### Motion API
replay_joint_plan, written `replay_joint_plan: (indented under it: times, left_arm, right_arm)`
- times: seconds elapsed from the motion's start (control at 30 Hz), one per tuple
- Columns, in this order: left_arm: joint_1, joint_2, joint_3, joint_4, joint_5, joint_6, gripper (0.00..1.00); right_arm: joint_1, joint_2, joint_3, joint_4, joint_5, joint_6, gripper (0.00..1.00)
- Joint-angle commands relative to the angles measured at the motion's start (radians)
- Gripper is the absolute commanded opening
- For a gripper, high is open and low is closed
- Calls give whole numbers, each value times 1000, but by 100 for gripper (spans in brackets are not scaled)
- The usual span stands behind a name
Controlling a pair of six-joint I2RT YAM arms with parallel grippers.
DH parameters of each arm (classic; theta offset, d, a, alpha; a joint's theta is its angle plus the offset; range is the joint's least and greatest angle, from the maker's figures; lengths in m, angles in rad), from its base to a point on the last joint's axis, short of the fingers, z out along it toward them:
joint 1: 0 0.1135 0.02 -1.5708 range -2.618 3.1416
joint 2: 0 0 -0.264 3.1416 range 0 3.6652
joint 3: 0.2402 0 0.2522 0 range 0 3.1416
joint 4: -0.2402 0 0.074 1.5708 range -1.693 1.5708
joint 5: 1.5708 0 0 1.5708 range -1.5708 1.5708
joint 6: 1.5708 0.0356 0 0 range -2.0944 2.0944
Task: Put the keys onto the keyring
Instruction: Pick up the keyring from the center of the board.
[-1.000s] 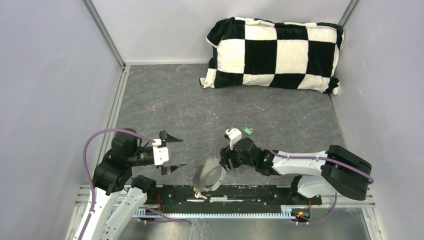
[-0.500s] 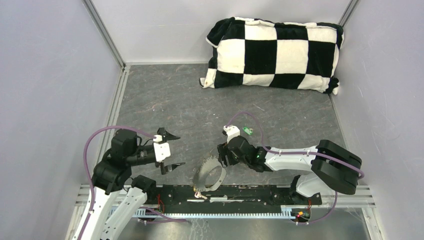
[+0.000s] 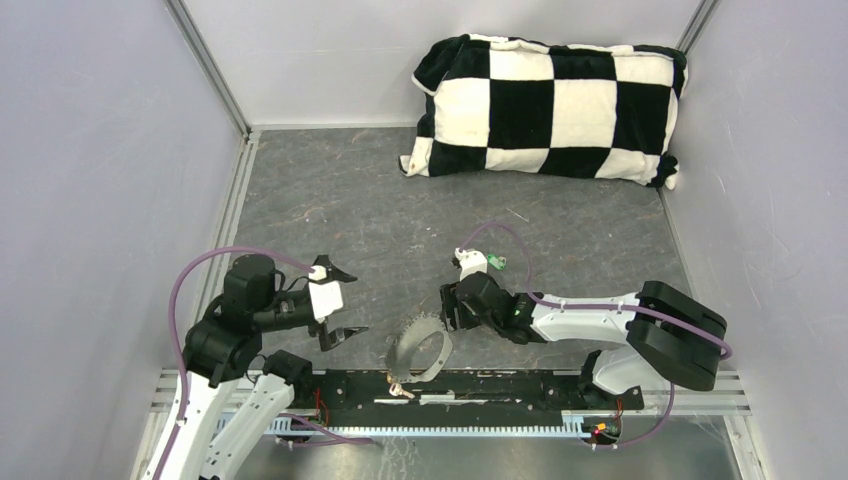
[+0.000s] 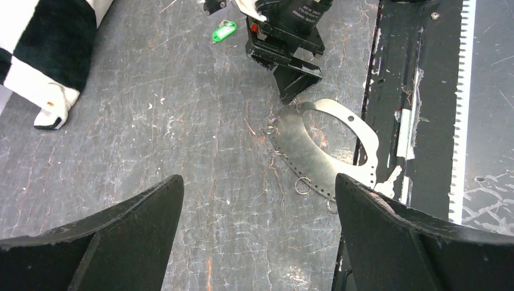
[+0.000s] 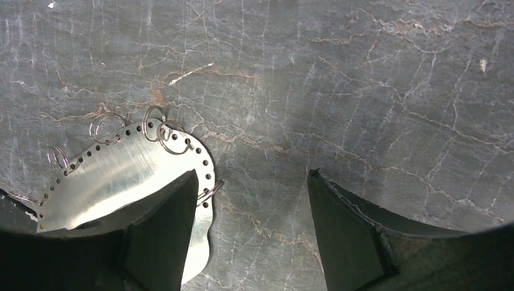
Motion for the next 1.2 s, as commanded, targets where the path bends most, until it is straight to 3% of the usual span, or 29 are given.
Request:
replay_joint_plan:
  times: [0.0,0.13,0.37,0.93,1.17]
  left_arm:
    - [0,-10,25,-37,-26,49,100]
    - [-1,-34,13,-68,-37,112,100]
    - [-1,-49,-13,-103,-42,190,100]
    - [-1,-51,-4,-104,-21,239,100]
    - [-1,-53,1,-106,-7,248,100]
  right_arm:
    - [5,-31,16,-42,29,65,74]
    - [11,-39,13,-52,28,113,79]
    - [23,-23,17,-37,42,202,77]
    - [78,48,102,-100,45,188,52]
    - [80,52,83,-40,36,188,46]
